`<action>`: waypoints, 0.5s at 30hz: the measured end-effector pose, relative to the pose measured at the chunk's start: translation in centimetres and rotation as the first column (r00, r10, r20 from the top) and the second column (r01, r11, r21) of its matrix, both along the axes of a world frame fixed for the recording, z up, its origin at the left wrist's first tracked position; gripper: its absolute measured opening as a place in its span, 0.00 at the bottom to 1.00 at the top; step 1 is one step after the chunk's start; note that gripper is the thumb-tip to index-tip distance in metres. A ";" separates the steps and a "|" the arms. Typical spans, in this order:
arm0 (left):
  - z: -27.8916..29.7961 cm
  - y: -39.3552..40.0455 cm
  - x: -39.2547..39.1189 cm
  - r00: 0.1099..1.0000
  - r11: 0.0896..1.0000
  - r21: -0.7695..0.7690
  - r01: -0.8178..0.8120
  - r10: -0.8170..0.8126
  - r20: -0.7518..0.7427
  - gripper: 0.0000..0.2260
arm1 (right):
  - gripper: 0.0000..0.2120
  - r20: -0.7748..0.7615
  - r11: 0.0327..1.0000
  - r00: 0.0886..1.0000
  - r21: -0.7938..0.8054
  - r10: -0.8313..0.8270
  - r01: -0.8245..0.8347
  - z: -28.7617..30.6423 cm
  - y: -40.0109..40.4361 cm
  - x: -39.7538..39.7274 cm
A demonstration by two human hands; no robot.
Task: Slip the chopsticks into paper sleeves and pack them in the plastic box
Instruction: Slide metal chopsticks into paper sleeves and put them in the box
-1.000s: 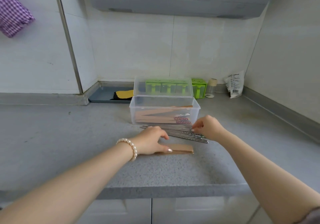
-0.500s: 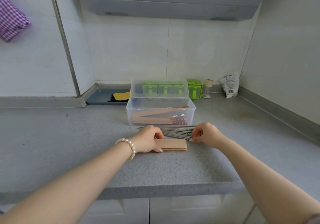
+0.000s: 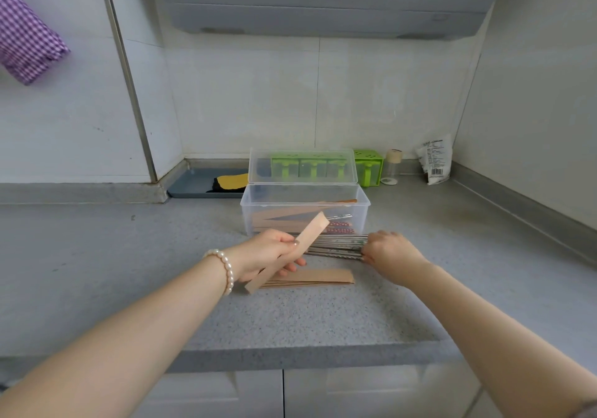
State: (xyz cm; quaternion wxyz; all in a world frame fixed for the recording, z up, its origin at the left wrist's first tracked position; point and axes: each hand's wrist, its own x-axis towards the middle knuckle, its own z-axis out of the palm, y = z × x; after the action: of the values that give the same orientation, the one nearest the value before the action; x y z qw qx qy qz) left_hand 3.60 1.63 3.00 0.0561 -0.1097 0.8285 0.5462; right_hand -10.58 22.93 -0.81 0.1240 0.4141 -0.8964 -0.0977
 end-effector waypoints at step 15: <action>0.5 -0.2 0.6 0.997 0.967 0.255 -0.019 0.000 0.074 0.10 | 0.08 -0.018 0.966 0.998 0.249 -0.061 0.064 2.7 -1.2 1.2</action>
State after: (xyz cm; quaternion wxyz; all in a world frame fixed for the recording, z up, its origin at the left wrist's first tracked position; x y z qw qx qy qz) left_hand 4.19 1.41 3.52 0.0977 -0.1256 0.7480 0.6443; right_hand -9.38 21.74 1.91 0.0724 0.3974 -0.8890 -0.2156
